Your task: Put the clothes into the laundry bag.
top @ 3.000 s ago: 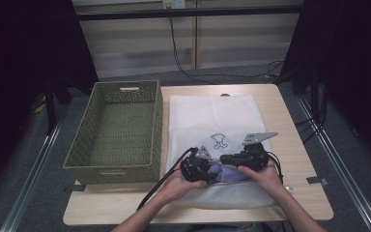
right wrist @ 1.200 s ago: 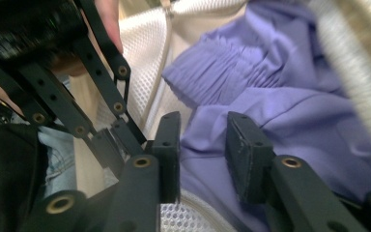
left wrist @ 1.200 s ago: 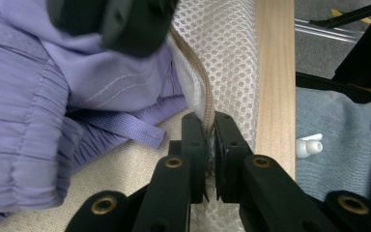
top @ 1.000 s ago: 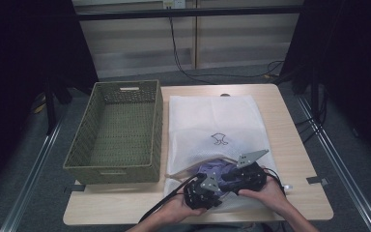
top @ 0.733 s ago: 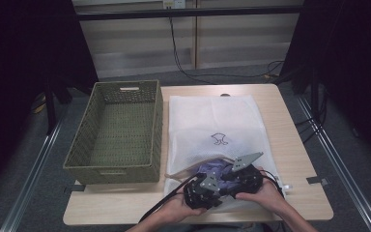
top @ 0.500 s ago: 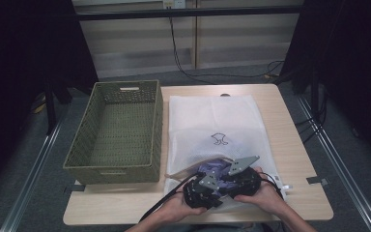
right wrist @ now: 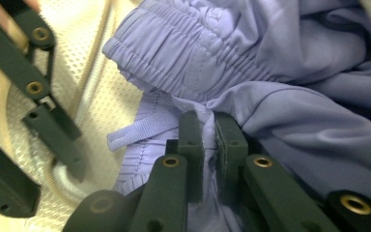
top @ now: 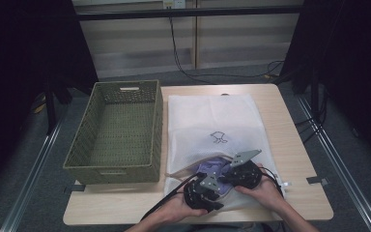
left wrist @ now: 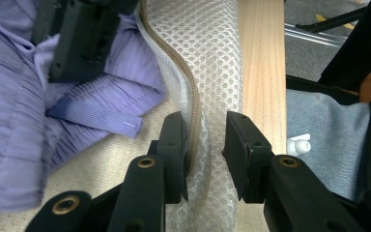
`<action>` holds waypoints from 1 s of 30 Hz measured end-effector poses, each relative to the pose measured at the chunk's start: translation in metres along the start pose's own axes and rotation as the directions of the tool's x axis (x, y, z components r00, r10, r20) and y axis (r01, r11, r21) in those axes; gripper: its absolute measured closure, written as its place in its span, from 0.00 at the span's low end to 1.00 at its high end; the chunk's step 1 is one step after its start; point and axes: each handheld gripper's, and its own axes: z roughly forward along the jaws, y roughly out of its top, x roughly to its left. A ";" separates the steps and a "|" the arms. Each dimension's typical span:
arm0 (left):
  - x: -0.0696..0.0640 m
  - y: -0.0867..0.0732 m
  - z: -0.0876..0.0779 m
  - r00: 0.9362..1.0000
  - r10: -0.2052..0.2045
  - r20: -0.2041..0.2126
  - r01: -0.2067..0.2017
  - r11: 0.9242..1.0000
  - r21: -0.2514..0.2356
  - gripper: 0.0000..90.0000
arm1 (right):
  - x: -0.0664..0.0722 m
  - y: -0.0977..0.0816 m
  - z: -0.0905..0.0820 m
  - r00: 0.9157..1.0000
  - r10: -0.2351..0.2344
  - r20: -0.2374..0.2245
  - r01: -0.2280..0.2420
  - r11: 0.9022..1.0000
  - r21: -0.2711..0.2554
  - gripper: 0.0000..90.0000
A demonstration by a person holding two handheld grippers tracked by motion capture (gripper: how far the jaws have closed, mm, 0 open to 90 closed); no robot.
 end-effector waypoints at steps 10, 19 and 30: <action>0.002 0.000 0.003 1.000 -0.017 0.007 0.018 1.000 -0.020 0.85 | -0.005 0.001 0.000 0.999 0.033 0.008 -0.033 0.999 -0.021 0.93; 0.004 0.001 0.004 1.000 -0.025 -0.003 0.025 1.000 -0.015 0.91 | -0.009 0.001 0.001 0.999 0.046 0.018 -0.045 0.998 -0.036 0.93; 0.005 0.001 0.004 1.000 -0.015 0.003 0.015 1.000 -0.013 0.92 | -0.015 0.001 0.003 0.998 0.060 0.019 -0.059 0.996 -0.060 0.90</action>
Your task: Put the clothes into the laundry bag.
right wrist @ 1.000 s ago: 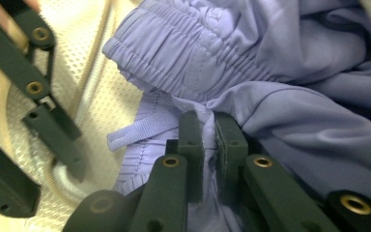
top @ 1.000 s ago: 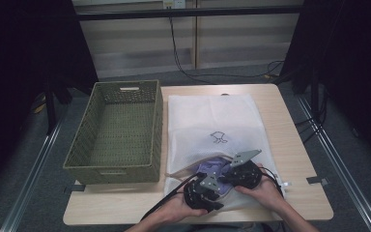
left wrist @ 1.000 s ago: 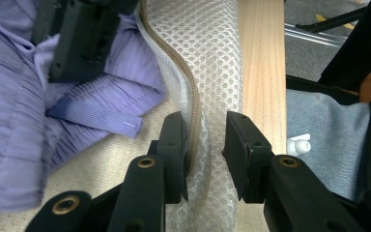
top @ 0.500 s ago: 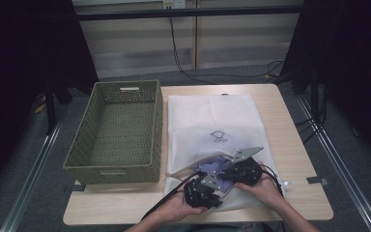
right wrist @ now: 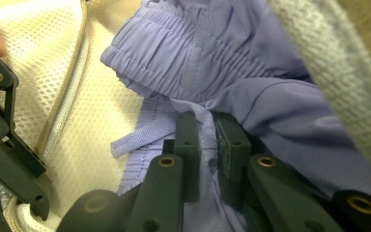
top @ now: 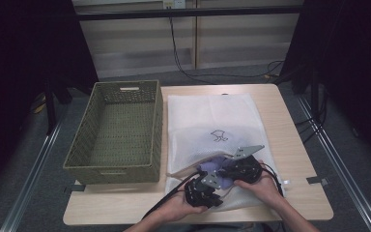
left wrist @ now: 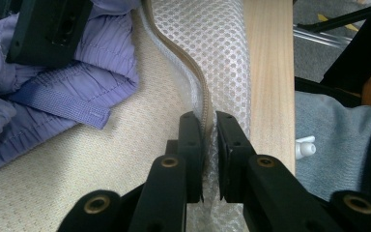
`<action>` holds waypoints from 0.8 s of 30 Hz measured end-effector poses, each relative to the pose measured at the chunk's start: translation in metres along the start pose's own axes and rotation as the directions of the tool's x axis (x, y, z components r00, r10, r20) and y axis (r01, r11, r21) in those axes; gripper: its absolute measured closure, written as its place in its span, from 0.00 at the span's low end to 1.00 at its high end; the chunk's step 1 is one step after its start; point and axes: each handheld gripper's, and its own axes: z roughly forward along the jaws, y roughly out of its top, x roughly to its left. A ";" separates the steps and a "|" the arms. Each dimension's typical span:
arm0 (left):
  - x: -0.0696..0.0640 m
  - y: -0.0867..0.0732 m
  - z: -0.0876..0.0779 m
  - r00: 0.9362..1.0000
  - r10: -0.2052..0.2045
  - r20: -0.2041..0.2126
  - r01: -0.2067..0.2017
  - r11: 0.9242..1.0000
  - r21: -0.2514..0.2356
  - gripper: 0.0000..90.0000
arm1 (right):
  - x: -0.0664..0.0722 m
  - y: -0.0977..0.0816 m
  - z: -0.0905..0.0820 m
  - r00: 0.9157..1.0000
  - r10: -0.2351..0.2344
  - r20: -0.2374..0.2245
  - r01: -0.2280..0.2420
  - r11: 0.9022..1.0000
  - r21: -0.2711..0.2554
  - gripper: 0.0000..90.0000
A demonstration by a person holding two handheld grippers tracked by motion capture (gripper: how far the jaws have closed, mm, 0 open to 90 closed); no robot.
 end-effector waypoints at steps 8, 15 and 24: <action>0.002 0.004 0.000 0.999 0.004 -0.050 -0.004 1.000 -0.007 0.84 | -0.001 -0.001 0.001 1.000 0.017 -0.012 -0.017 1.000 -0.003 0.90; 0.004 0.003 0.002 0.998 -0.005 -0.062 0.003 1.000 -0.025 0.86 | -0.003 0.000 0.001 0.999 0.031 -0.021 -0.031 1.000 0.000 0.91; 0.004 0.003 0.001 0.998 0.008 -0.069 -0.008 1.000 -0.001 0.87 | -0.004 0.004 0.003 0.999 0.036 -0.014 -0.036 0.999 0.018 0.91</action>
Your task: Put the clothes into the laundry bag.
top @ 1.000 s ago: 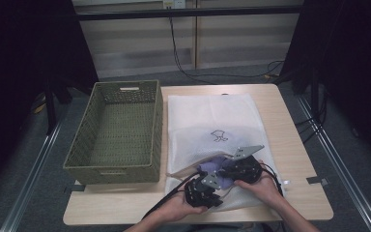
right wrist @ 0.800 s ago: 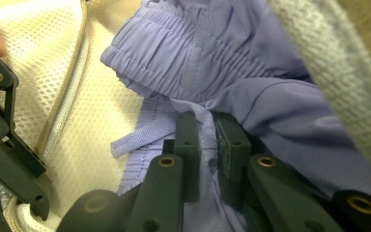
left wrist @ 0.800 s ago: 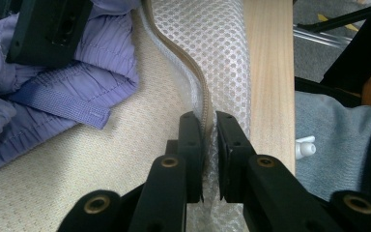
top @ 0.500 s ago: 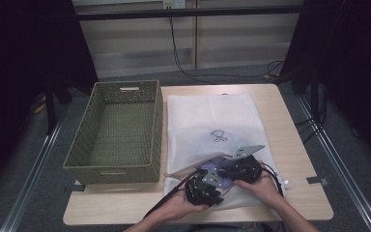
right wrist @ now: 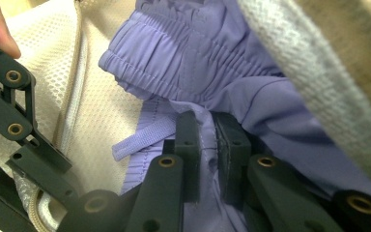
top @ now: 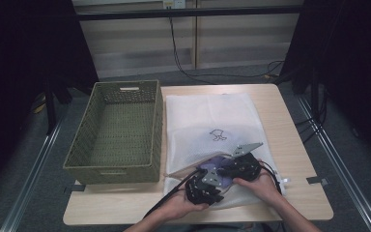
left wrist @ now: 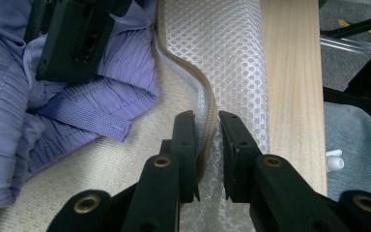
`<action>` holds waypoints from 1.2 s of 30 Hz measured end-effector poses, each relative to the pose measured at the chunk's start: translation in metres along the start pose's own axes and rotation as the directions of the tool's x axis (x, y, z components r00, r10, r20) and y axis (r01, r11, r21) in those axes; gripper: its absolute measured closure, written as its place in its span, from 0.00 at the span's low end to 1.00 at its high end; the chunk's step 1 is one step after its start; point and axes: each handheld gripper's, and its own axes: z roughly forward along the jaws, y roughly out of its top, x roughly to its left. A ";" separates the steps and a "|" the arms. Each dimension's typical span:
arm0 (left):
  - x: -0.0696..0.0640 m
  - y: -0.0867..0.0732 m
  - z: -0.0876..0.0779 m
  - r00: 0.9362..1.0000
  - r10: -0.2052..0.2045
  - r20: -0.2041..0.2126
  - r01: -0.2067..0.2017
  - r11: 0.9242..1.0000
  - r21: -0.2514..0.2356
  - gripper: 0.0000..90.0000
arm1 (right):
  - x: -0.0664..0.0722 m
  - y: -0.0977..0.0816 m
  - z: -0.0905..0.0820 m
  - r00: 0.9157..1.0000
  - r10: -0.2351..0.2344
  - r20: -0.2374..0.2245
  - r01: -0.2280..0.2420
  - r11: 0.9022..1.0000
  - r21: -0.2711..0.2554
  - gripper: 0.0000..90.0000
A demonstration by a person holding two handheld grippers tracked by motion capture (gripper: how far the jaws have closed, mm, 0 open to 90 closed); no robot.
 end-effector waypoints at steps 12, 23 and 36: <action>-0.002 -0.003 0.003 1.000 -0.018 -0.016 0.017 0.999 -0.046 0.91 | -0.006 0.005 0.003 1.000 0.005 -0.019 -0.005 1.000 0.005 0.90; 0.001 -0.002 0.000 1.000 -0.024 -0.003 0.023 1.000 -0.015 0.91 | -0.006 -0.002 0.004 1.000 0.016 -0.027 -0.017 0.999 -0.044 0.89; 0.000 -0.002 -0.003 1.000 0.007 -0.011 -0.007 1.000 0.015 0.92 | 0.002 0.001 0.003 0.999 0.045 0.003 -0.045 0.999 -0.007 0.91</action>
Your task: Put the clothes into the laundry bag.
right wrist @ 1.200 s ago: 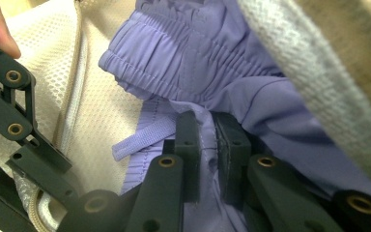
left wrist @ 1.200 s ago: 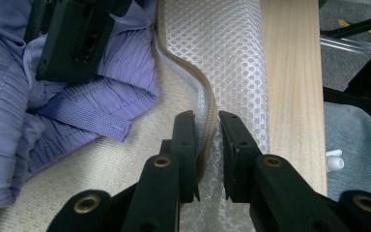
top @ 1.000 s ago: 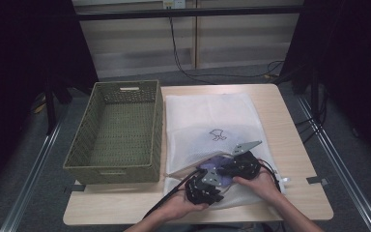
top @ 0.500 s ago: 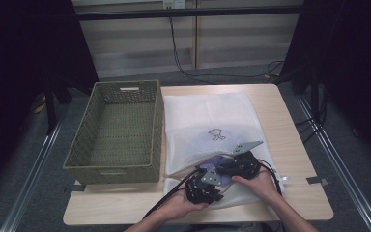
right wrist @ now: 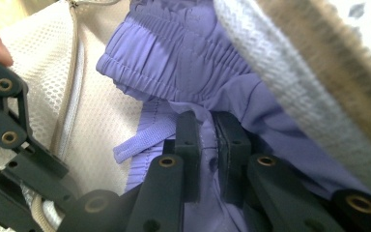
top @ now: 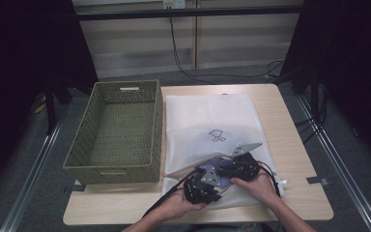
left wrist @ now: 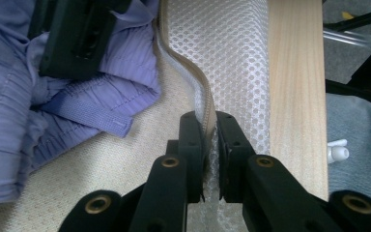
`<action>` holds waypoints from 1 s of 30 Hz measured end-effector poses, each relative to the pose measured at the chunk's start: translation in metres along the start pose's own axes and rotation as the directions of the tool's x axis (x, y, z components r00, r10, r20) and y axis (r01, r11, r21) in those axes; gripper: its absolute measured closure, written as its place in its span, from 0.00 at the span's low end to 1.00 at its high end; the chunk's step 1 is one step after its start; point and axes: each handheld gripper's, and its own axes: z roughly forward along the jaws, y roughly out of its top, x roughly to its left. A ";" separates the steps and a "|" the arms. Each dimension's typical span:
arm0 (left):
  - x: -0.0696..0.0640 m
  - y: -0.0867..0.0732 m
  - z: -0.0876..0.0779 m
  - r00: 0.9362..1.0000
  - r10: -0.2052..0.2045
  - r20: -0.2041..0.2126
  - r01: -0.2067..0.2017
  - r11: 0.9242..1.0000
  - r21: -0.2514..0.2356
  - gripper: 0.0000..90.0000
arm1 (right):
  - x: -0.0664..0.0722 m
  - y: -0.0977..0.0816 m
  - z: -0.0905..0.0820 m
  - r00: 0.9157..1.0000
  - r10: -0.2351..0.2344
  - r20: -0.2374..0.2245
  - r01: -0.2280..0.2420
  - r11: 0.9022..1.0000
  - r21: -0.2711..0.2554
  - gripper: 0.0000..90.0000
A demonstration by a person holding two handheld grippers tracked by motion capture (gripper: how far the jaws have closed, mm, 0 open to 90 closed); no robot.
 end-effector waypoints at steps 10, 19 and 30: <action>0.001 -0.003 0.001 1.000 -0.014 0.007 0.014 0.999 -0.036 0.93 | -0.003 0.004 0.003 1.000 -0.007 0.000 0.007 1.000 -0.007 0.91; 0.003 -0.003 0.002 0.999 -0.023 0.027 0.025 0.999 -0.043 0.93 | -0.008 0.008 0.006 1.000 0.007 0.010 -0.007 1.000 -0.020 0.90; 0.004 -0.002 0.002 0.999 -0.019 0.027 0.020 0.999 -0.035 0.93 | -0.008 0.013 0.009 0.999 0.020 0.026 -0.020 1.000 -0.020 0.88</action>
